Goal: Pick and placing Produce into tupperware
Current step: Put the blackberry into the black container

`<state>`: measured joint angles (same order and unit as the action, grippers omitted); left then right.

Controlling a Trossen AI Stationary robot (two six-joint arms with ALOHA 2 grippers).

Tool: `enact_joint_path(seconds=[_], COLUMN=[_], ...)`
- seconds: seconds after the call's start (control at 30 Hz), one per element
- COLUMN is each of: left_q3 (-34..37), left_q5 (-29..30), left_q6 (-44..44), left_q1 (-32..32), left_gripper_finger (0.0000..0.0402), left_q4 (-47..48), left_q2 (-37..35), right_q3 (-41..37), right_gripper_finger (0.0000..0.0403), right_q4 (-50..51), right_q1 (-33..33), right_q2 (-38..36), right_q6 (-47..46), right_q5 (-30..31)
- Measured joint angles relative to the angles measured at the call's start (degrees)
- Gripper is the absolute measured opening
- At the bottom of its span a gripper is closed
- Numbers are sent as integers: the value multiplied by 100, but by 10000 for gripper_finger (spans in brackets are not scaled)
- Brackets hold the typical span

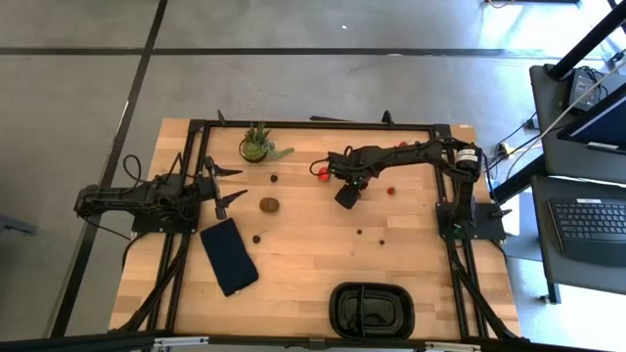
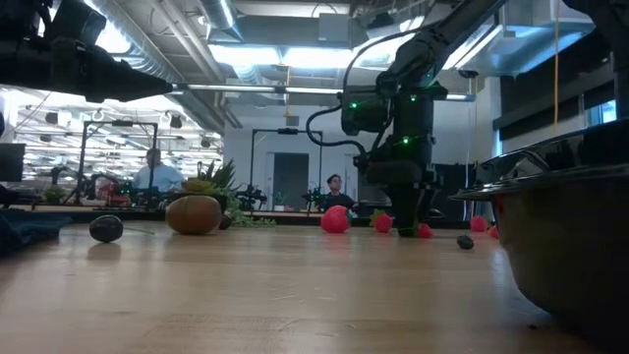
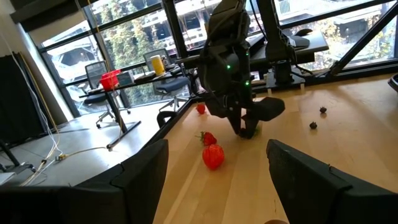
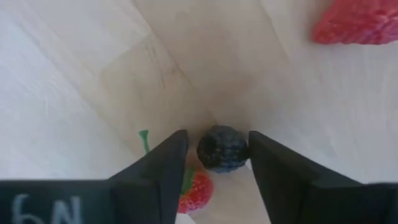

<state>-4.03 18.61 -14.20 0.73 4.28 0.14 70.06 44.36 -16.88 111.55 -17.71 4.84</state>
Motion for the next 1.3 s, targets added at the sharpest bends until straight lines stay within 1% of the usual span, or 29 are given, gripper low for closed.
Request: enact_joint_path(seconds=[0.13, 0.27, 0.37, 0.47, 0.57, 0.7, 0.87, 1.0, 1.1, 1.2, 1.3], left_q3=[0, 0, 0, 0, 0, 0, 0, 0, 0, 0, 0], left_q5=[-1, -1, -1, 0, -1, 0, -1, 0, -2, -1, -2], left_q6=[1, 2, 2, 2, 2, 2, 3, 2, 2, 4, 4], left_q1=[0, 0, 0, 0, 0, 0, 0, 0, -2, 0, 0], left_gripper_finger=[265, 265, 265, 265, 265, 265, 265, 265, 265, 265, 265], left_q4=[0, 0, 0, 0, 0, 0, 2, 2, 4, 8, 19], left_q2=[0, 0, 0, 0, 0, 0, 0, 0, 0, 0, 0], right_q3=[-2, -4, -7, -2, 92, 460, 1225, 1861, 2279, 2612, 2820], right_gripper_finger=[137, 115, 112, 117, 117, 111, 116, 111, 109, 113, 115], right_q4=[0, 8, 13, 18, 126, 725, 1688, 2368, 2876, 3158, 3188], right_q1=[2, 2, 2, 0, -6, 31, 195, 509, 897, 1438, 2098], right_q2=[0, 0, 4, 5, 24, 66, 52, 38, 33, 31, 28], right_q6=[0, 1, 1, -2, -2, -4, -153, -391, -761, -1252, -1855], right_q5=[-5, 28, 65, 73, 1, 107, 85, 63, -56, -250, -454])
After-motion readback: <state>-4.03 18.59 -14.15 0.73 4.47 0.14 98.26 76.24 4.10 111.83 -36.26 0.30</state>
